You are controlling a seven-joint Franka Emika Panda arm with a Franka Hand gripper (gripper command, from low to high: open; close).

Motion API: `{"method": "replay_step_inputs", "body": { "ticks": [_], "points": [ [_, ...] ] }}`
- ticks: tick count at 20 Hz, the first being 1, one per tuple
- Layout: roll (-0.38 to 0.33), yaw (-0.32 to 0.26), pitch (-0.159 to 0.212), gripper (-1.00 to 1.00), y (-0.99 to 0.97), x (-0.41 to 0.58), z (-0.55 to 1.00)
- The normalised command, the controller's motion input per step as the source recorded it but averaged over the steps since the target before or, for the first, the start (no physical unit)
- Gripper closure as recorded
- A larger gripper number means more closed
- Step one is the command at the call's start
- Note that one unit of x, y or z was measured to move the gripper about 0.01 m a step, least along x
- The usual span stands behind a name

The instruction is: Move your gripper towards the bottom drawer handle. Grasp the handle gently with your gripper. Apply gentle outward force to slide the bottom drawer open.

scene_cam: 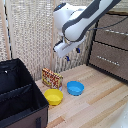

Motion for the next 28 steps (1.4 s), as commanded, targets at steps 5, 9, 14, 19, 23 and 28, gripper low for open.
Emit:
{"method": "replay_step_inputs", "body": {
  "ticks": [5, 9, 14, 19, 23, 28],
  "points": [
    [-0.375, 0.080, 0.001, -1.00, -0.31, -0.008, -0.15],
    [-0.370, 0.027, 0.000, -1.00, -0.50, -0.009, -0.15],
    [-0.350, 0.003, 0.001, -1.00, -0.50, 0.119, -0.11],
    [-0.361, 0.007, 0.035, -1.00, -0.41, 0.215, -0.11],
    [-0.269, 0.077, 0.114, -1.00, -0.35, 0.265, -0.13],
    [-0.210, 0.096, 0.148, -1.00, -0.36, 0.254, -0.11]
  ]
}}
